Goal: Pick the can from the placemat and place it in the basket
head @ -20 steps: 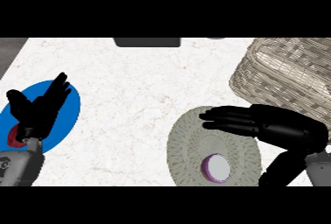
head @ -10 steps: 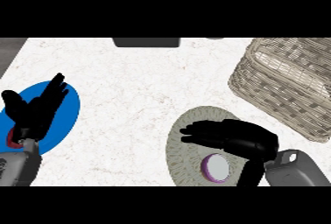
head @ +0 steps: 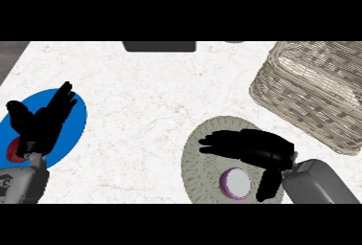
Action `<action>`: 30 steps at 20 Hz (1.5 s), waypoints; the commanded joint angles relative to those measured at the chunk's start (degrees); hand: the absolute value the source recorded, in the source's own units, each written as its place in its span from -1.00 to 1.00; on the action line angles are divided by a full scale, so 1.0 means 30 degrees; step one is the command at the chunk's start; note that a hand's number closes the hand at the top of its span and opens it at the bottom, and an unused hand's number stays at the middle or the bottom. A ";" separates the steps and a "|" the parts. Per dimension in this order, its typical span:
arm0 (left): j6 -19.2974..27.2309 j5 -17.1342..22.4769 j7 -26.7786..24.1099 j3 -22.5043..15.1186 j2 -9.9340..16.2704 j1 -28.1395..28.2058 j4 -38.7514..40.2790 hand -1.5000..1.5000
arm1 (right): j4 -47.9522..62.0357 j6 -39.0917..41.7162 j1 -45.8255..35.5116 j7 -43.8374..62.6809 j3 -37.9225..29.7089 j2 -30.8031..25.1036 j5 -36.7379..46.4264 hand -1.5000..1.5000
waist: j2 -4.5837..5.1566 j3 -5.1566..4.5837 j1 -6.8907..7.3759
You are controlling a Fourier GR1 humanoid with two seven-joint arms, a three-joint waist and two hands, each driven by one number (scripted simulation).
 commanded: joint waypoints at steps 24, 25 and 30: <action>-0.0951 -0.1033 -0.0021 0.1621 -0.0802 -0.1353 0.1102 0.00 | 0.2276 -0.3156 0.1509 -0.3253 0.1799 0.0425 0.3409 -1.00 | 0.0010 -0.0004 -0.0075; -0.0864 -0.1345 -0.0090 0.1389 -0.1009 -0.0133 0.0177 0.00 | 0.1631 -0.2791 0.1431 -0.2921 0.1862 0.0394 0.3904 -1.00 | -0.0008 -0.0004 -0.0039; -0.0981 -0.1766 -0.1215 0.1143 -0.1549 -0.0241 0.1513 0.00 | 0.0903 -0.3594 0.1459 -0.3596 0.2687 0.0161 0.5228 1.00 | -0.0006 -0.0008 -0.0101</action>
